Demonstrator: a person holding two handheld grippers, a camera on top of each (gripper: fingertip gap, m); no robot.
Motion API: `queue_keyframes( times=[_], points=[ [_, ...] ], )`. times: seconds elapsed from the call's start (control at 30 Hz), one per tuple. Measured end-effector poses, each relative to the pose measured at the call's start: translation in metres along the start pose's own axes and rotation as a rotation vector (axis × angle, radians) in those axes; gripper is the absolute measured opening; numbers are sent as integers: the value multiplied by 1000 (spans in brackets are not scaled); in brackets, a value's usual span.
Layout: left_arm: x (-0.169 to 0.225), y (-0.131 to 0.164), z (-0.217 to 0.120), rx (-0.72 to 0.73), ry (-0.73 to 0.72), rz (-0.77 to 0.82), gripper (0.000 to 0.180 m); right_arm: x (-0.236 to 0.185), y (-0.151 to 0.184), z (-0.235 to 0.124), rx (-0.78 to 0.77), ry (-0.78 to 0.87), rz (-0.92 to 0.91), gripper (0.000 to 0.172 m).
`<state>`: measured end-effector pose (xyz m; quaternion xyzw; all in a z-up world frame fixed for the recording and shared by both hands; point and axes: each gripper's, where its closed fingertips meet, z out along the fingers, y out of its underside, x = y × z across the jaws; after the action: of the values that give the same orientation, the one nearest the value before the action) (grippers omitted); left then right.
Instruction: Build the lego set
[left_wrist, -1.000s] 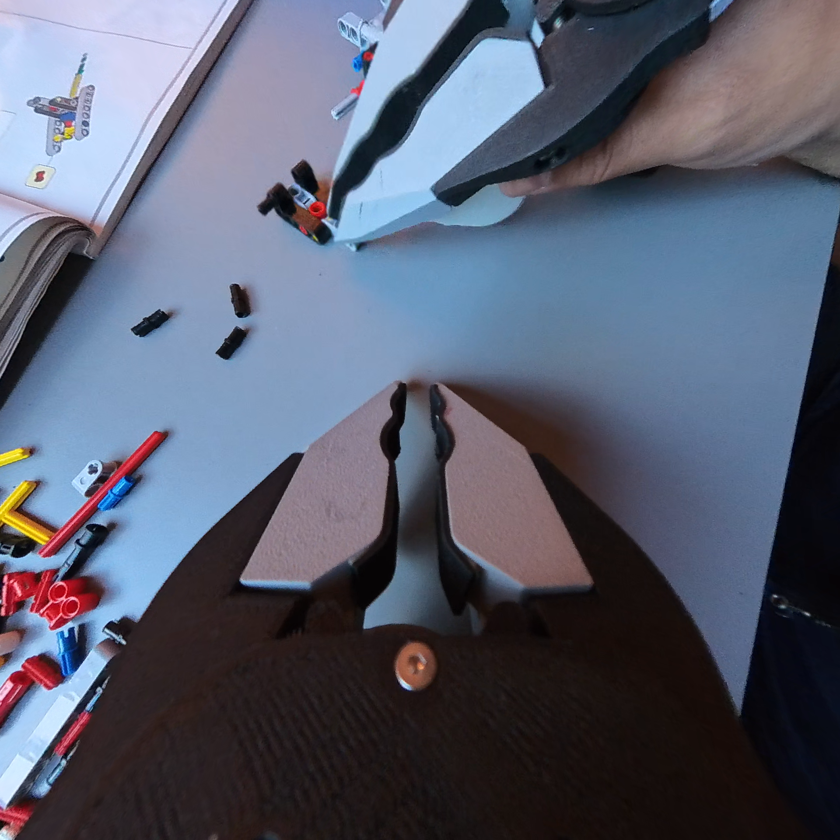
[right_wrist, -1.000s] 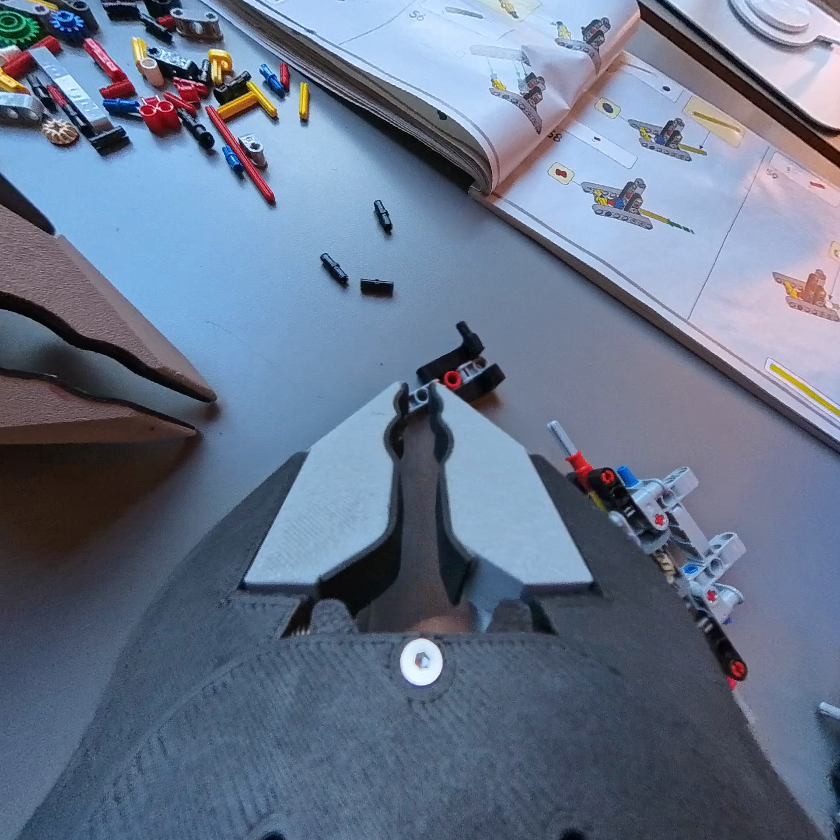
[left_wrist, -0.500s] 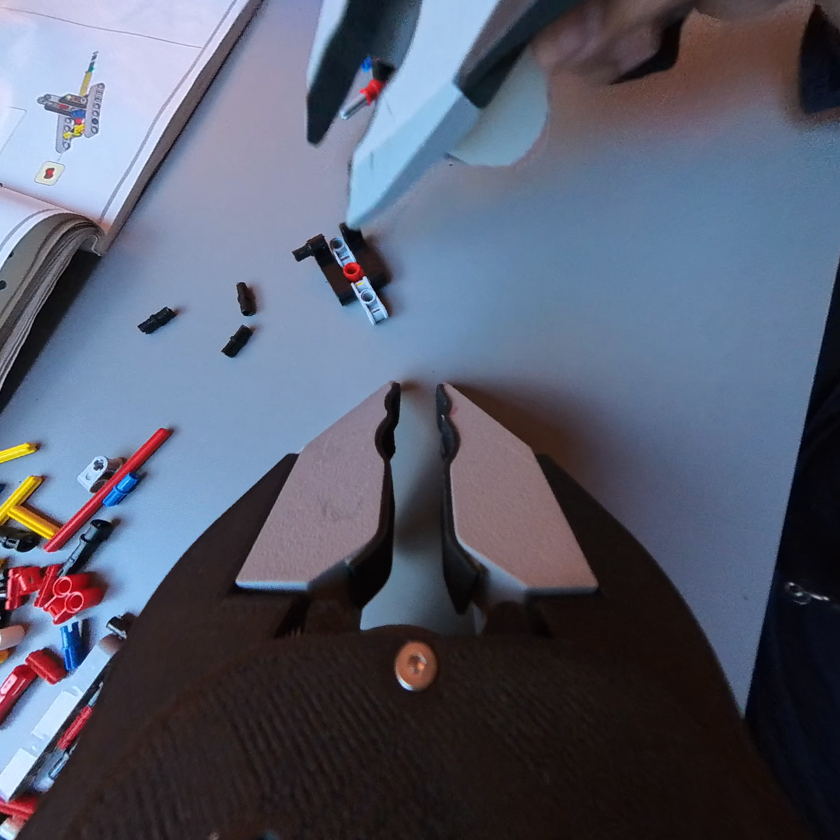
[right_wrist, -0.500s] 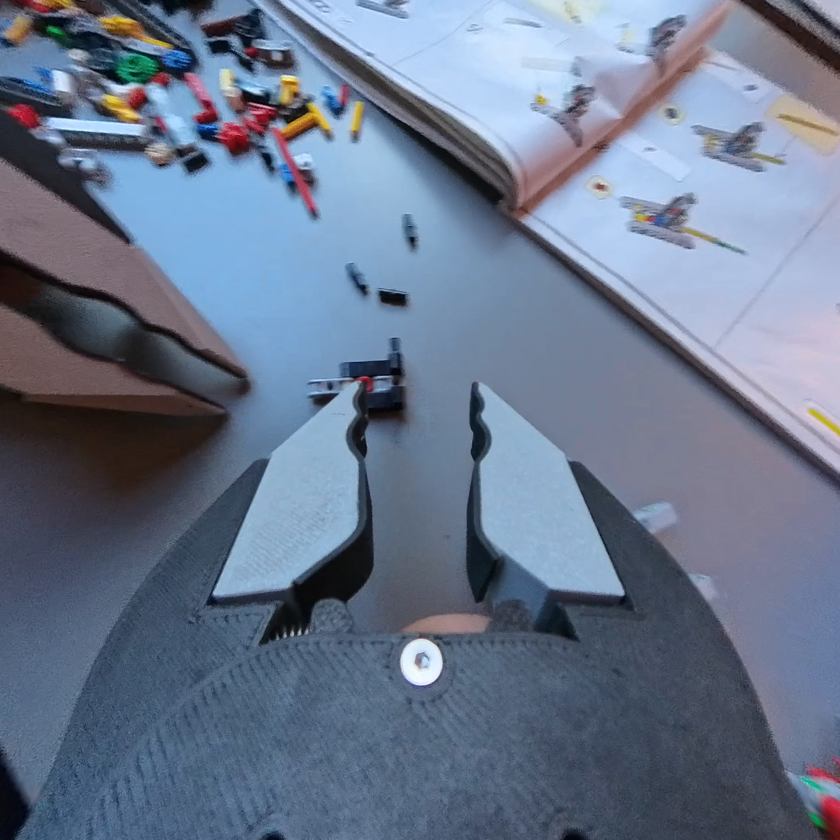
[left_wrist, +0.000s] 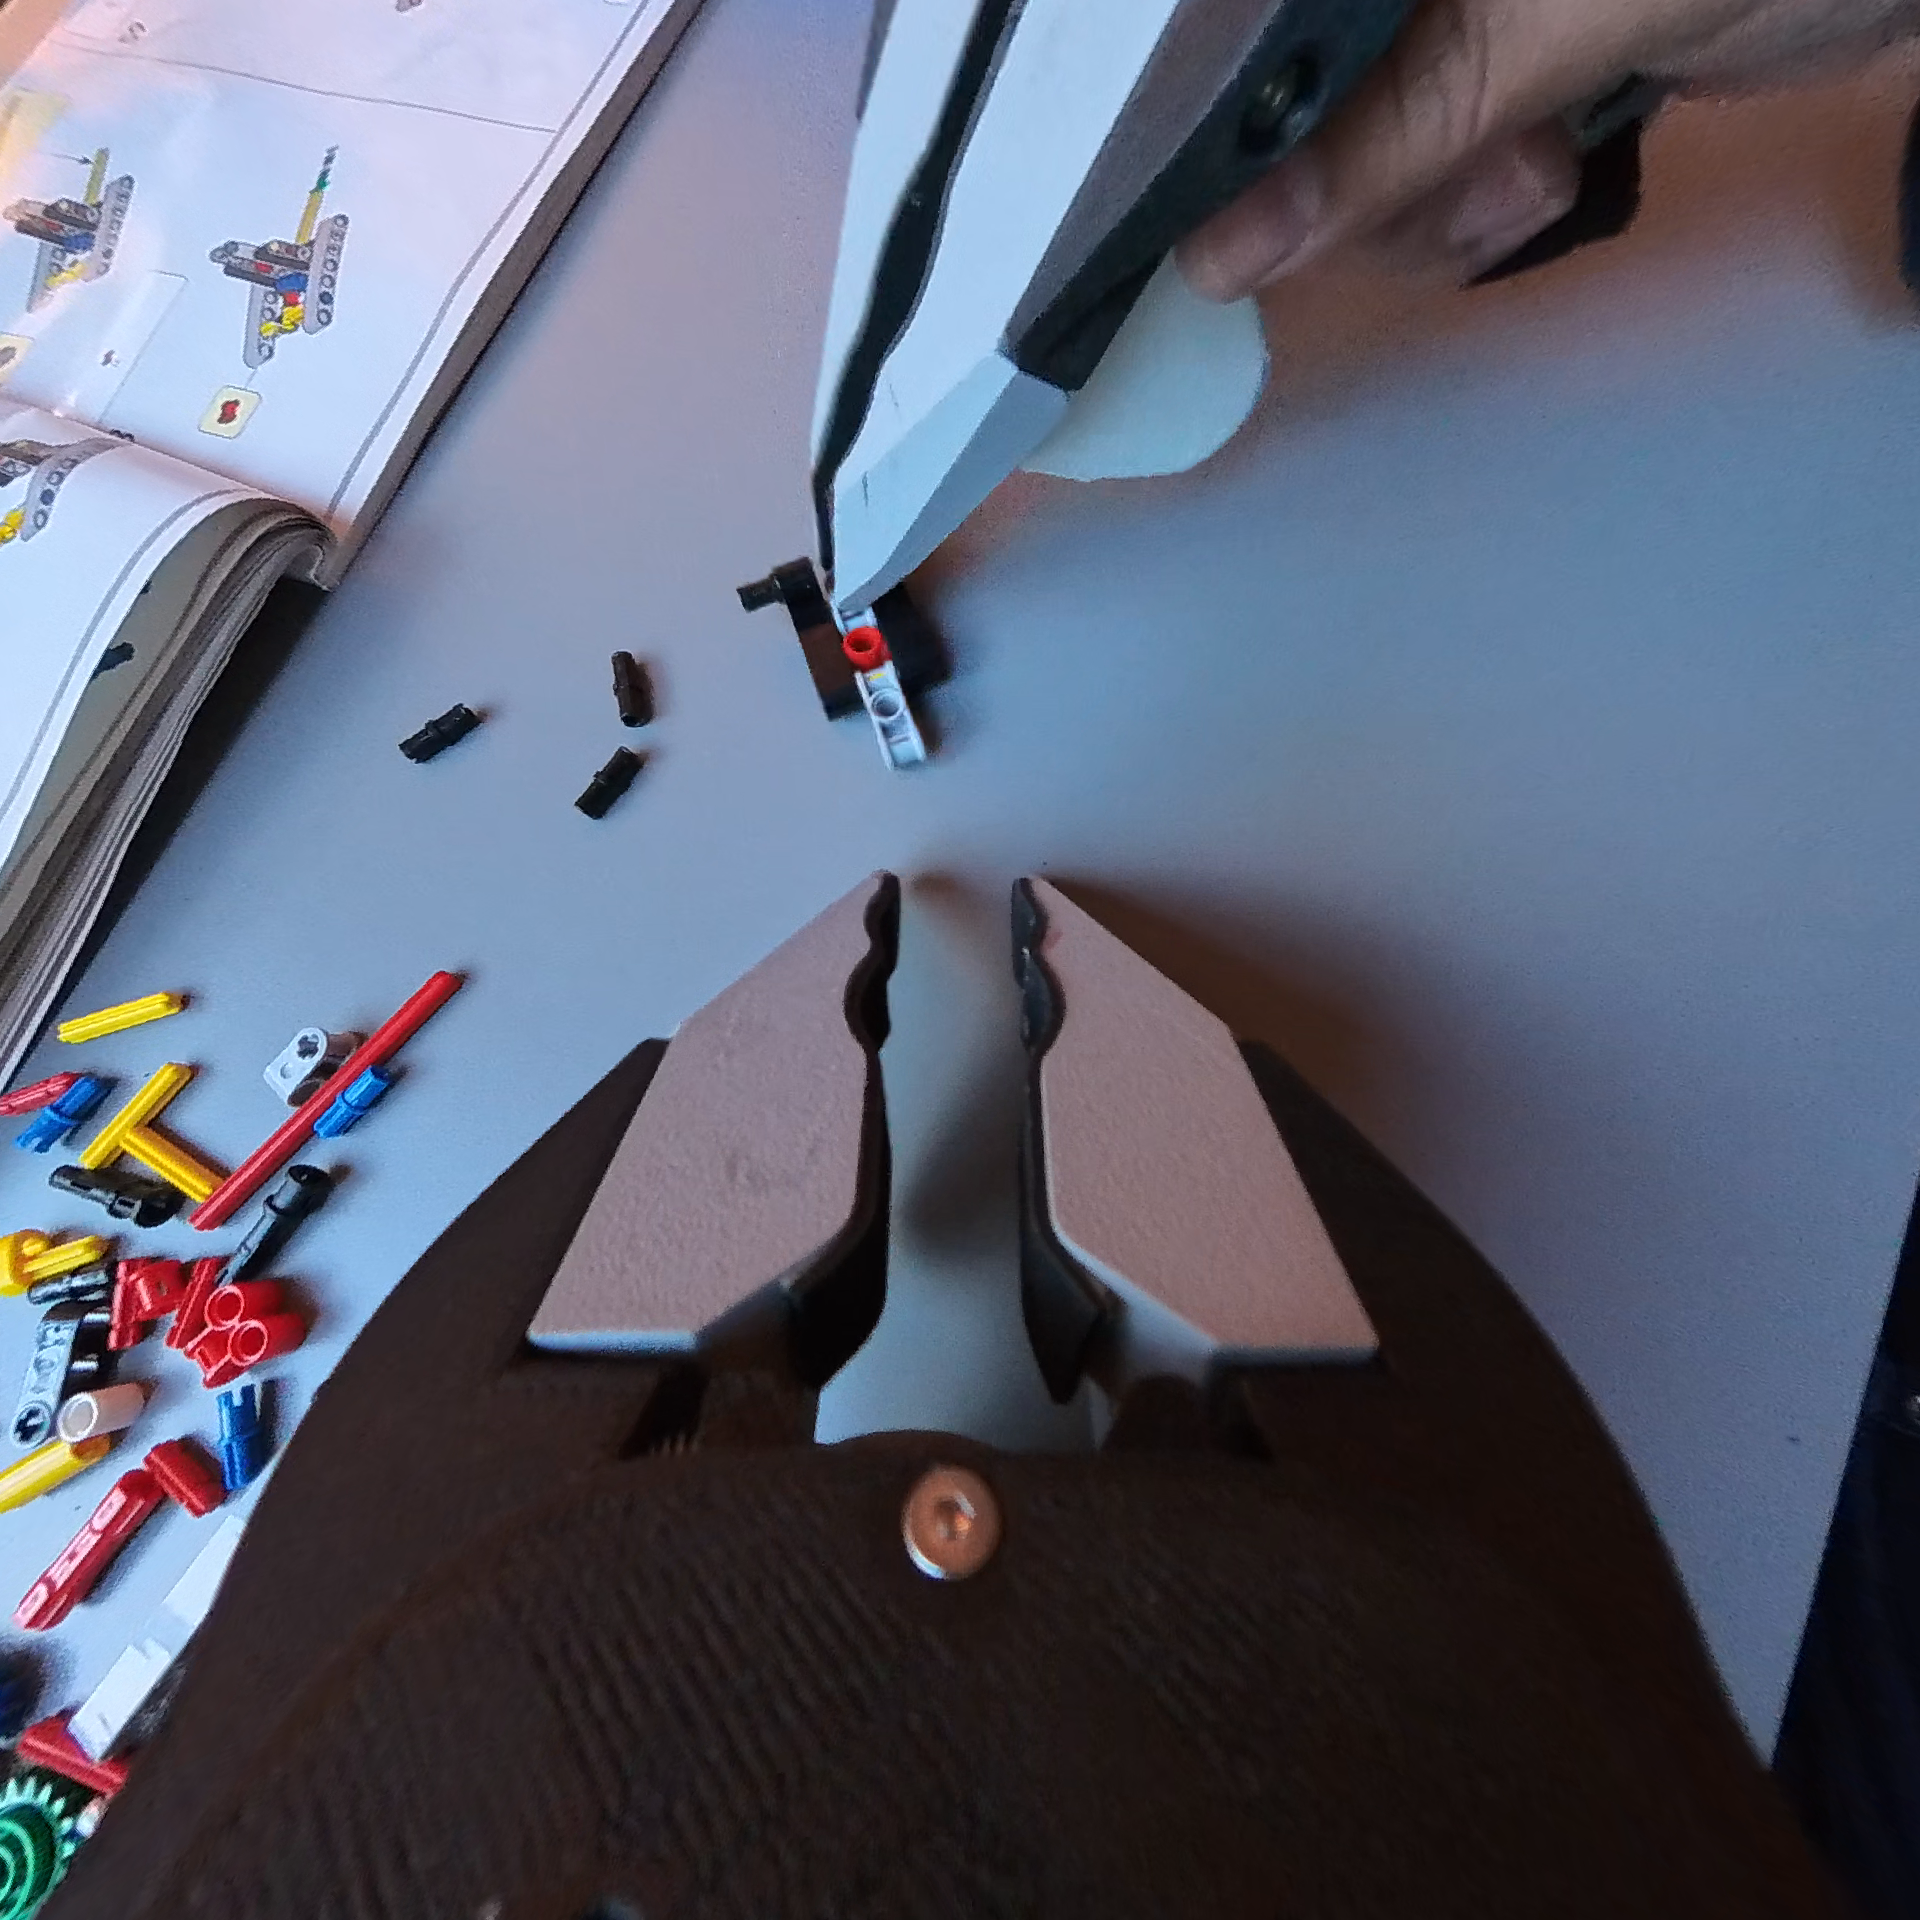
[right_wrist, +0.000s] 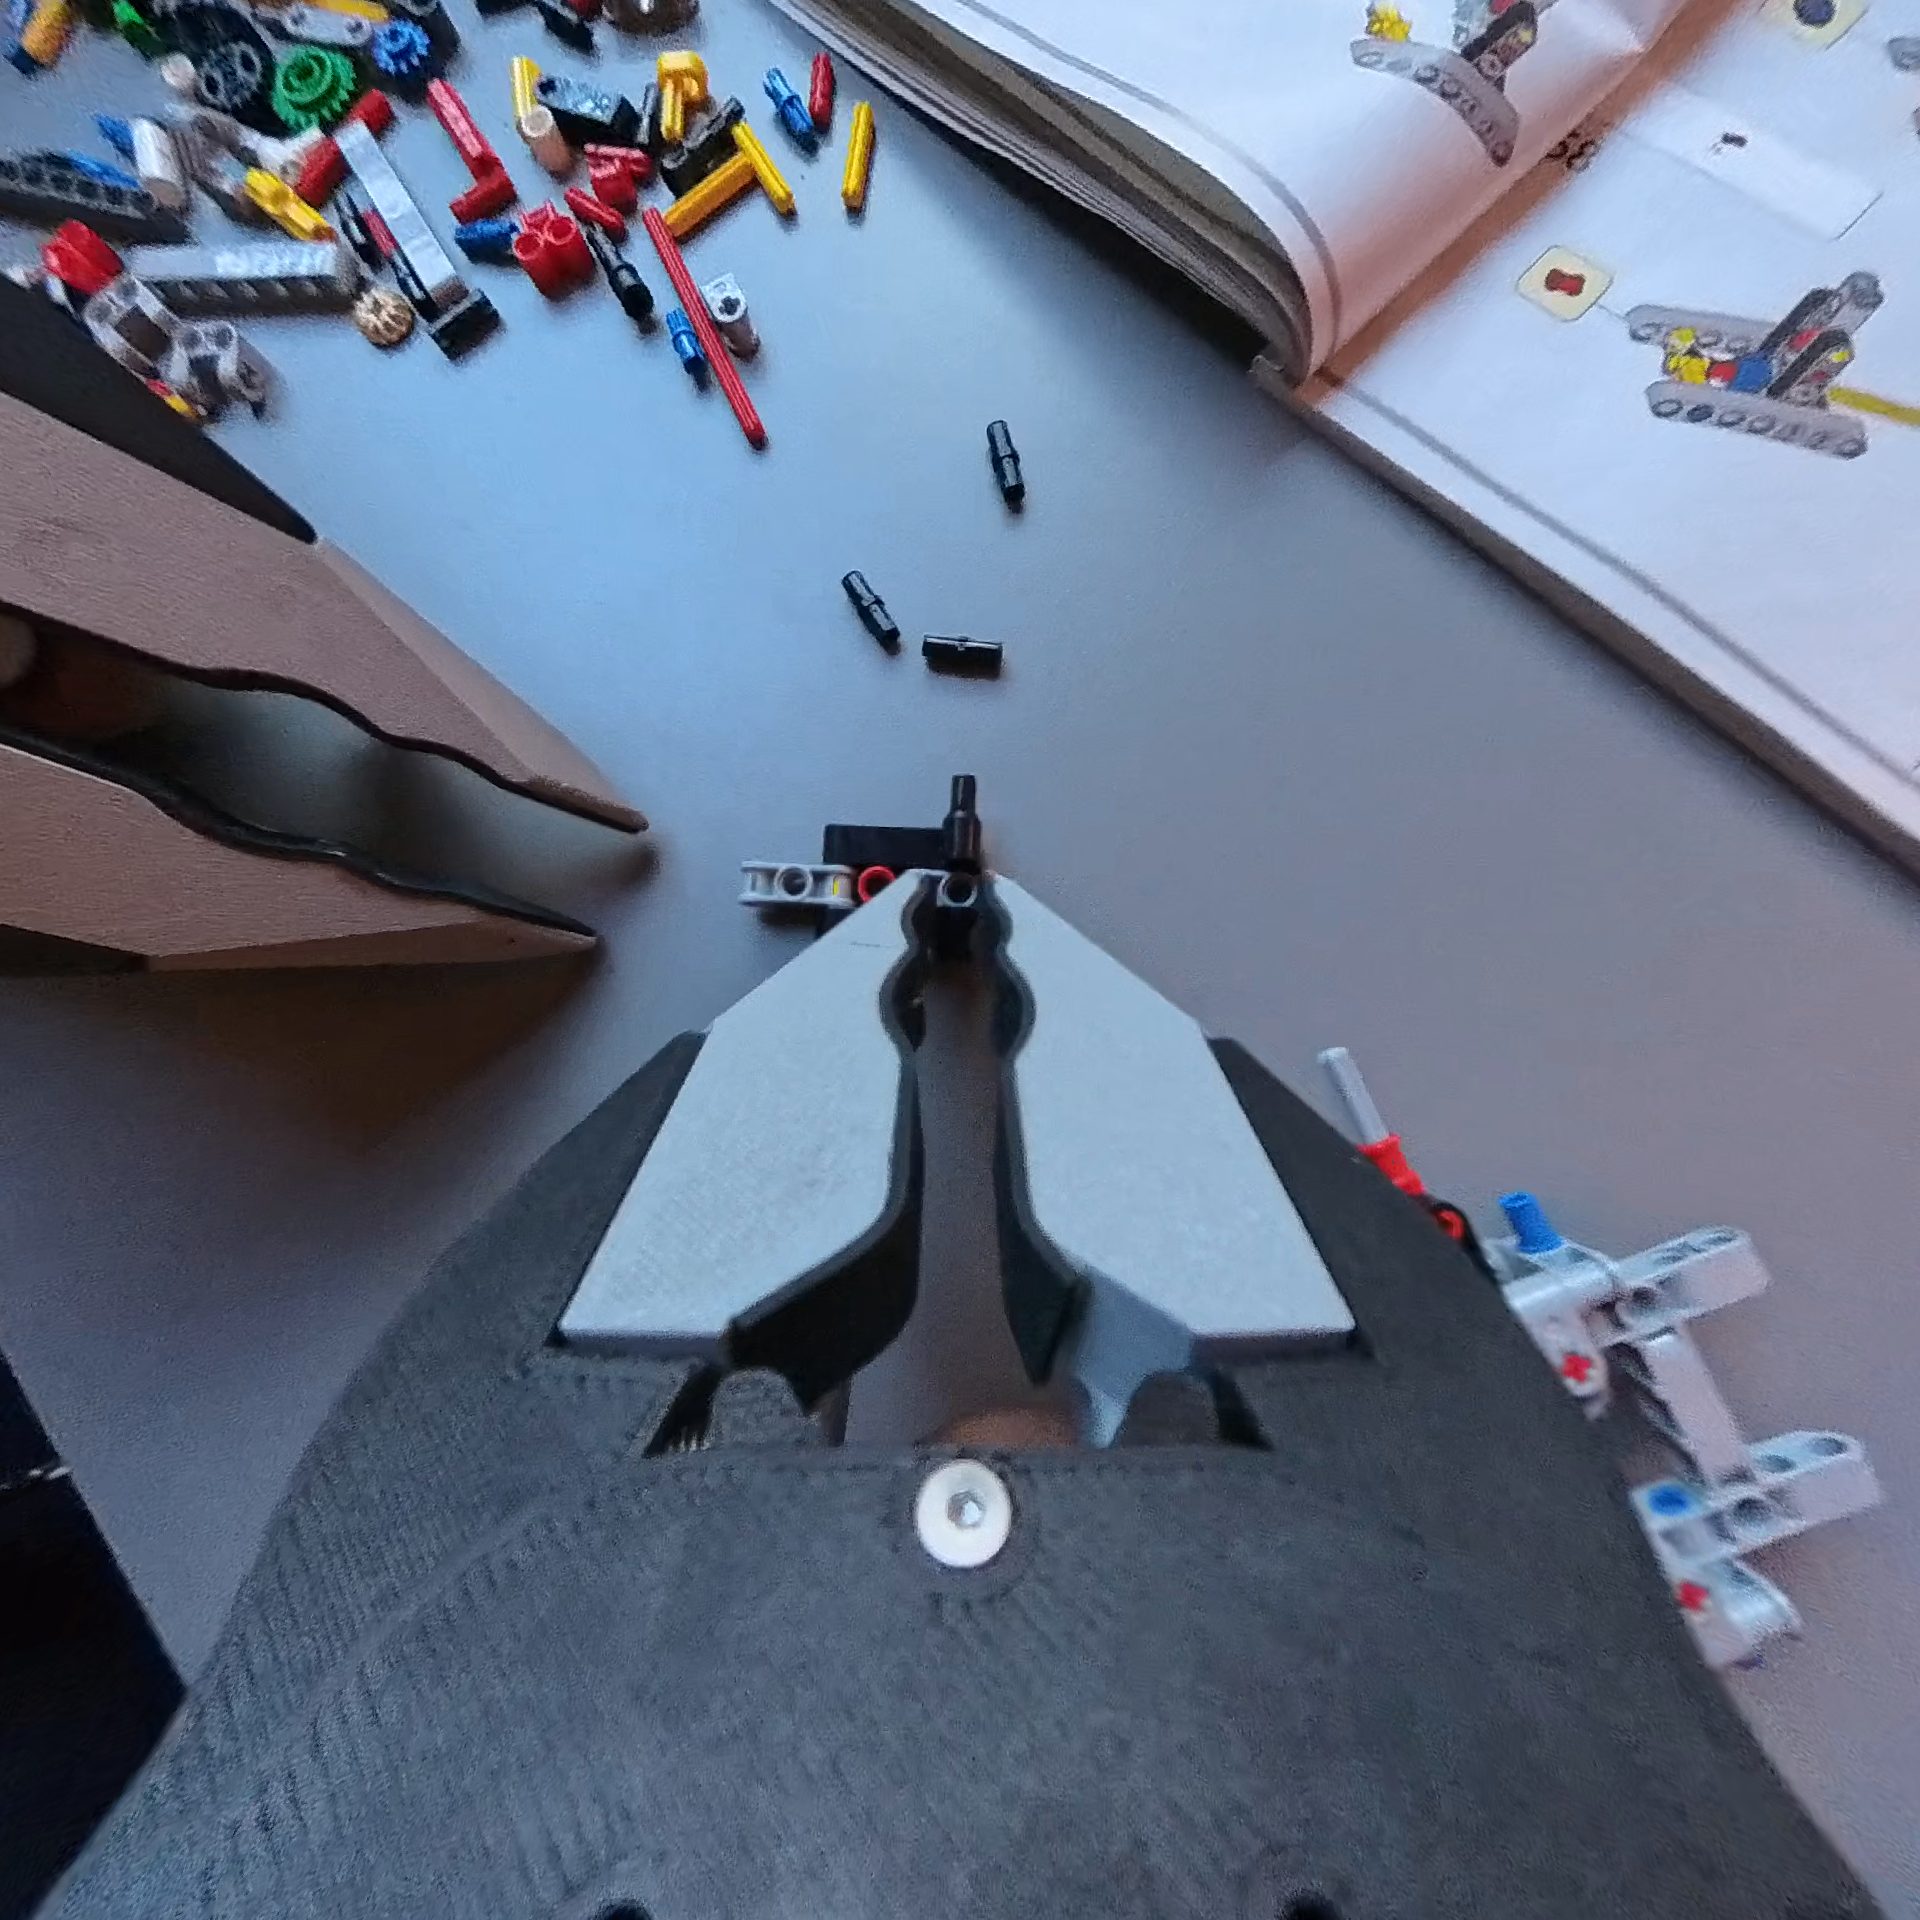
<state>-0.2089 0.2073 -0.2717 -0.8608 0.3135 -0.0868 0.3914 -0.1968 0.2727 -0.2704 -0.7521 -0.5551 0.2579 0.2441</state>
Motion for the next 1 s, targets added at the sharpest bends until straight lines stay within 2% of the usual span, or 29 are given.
queue_keyframes(
  times=[0.13, 0.27, 0.4, 0.57, 0.73, 0.83, 0.93, 1.0],
  points=[
    [-5, 0, 0, 1, -27, -9, 26, -12, -5, 0, 64, -95, 164, 3],
    [-12, -3, -2, 22, -67, 5, 35, -30, -16, -9, 177, -283, 381, 4],
    [-20, -15, -11, 117, -140, 44, 37, -45, -17, -11, 222, -438, 557, 3],
    [-13, -24, -20, 200, -131, 91, 33, -58, -16, -5, 234, -509, 658, 3],
    [-12, -22, -19, 189, -105, 76, 25, -65, -16, -2, 222, -548, 681, 4],
    [-14, -18, -19, 167, -91, 58, 24, -63, -15, -6, 216, -544, 622, 5],
    [-20, -3, -16, 85, -61, -3, 24, -44, -9, -8, 195, -392, 454, 22],
    [-22, 7, -14, 29, -12, -83, 24, -28, -13, -11, 199, -267, 302, 26]
  ],
)
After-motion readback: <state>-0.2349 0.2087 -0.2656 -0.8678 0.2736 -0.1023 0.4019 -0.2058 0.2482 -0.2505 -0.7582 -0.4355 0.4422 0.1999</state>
